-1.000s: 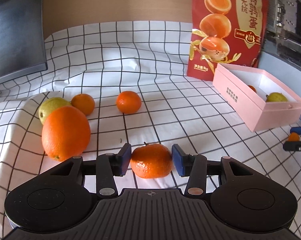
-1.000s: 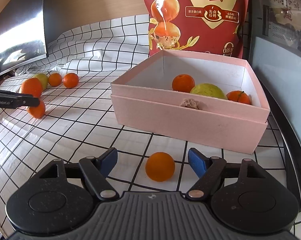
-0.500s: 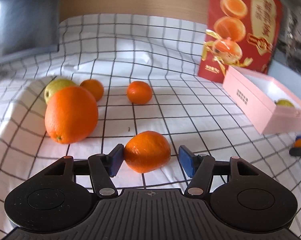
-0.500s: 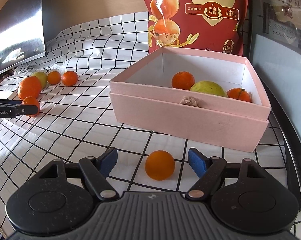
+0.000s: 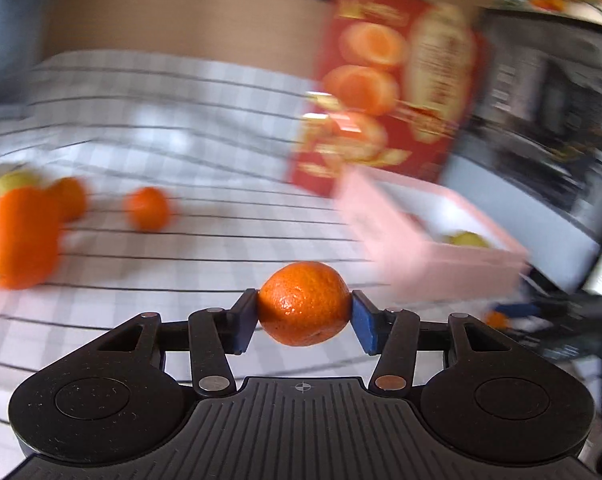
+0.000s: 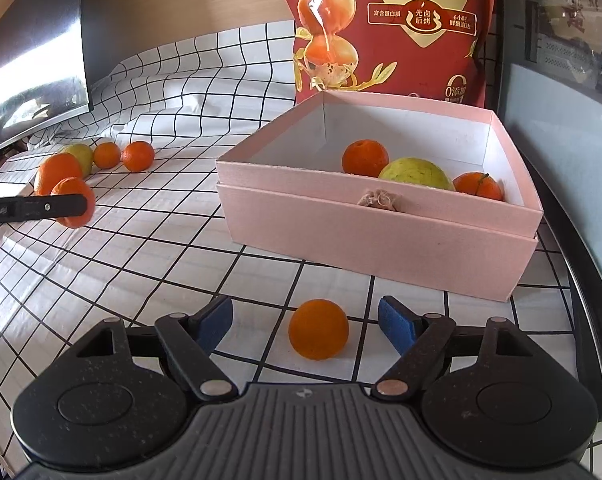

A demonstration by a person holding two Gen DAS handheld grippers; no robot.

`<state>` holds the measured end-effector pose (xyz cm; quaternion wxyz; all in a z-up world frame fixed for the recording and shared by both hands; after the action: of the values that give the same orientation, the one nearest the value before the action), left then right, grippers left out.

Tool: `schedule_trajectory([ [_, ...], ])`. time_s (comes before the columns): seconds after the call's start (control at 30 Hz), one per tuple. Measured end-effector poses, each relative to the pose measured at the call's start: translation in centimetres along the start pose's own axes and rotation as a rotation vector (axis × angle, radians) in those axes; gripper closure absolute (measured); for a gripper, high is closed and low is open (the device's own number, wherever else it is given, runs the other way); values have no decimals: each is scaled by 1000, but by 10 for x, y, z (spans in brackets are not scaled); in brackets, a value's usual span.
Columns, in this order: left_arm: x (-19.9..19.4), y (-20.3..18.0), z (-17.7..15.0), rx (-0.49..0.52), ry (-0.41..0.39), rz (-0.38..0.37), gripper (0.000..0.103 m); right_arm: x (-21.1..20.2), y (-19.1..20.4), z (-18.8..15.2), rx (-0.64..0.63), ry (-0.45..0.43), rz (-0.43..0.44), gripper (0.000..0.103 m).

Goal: Organize fruits

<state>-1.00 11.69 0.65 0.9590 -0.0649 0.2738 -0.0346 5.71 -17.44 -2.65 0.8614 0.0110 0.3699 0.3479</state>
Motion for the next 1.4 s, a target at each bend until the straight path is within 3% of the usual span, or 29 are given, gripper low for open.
schedule_trajectory([
  [0.17, 6, -60, -20, 118, 23, -73, 48, 2, 2, 0, -9, 9, 0, 19],
  [0.27, 14, -74, -29, 143, 69, -39, 48, 4, 3, 0, -22, 22, -6, 16],
  [0.4, 9, -72, -30, 130, 41, 20, 48, 9, 9, 0, -60, 51, -17, 12],
  [0.53, 10, -68, -29, 122, 63, 44, 48, 15, 10, 2, -69, 86, -13, 0],
  [0.7, 13, -72, -29, 154, 64, 66, 48, 15, 12, 2, -67, 109, -20, 0],
  [1.03, 18, -70, -30, 134, 98, 34, 48, 1, 4, -4, -54, 121, -3, 1],
  [1.17, 18, -72, -30, 138, 97, 41, 48, -7, -7, -7, -31, 112, -66, 4],
  [1.4, 17, -73, -31, 150, 96, 48, 48, -13, -11, -7, -15, 84, -56, 16],
])
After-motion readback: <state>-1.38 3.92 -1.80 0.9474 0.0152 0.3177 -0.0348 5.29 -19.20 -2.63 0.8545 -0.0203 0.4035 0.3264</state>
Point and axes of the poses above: each gripper's, at about its wrist camera, not at the fingertips, and x roughly the way its jaws point, y to its left, z to its top, the point moved 3 cm from there along x, roughly the way its jaws point, and after that the axes turned 11 degrees about z, right-handed, at the moved point
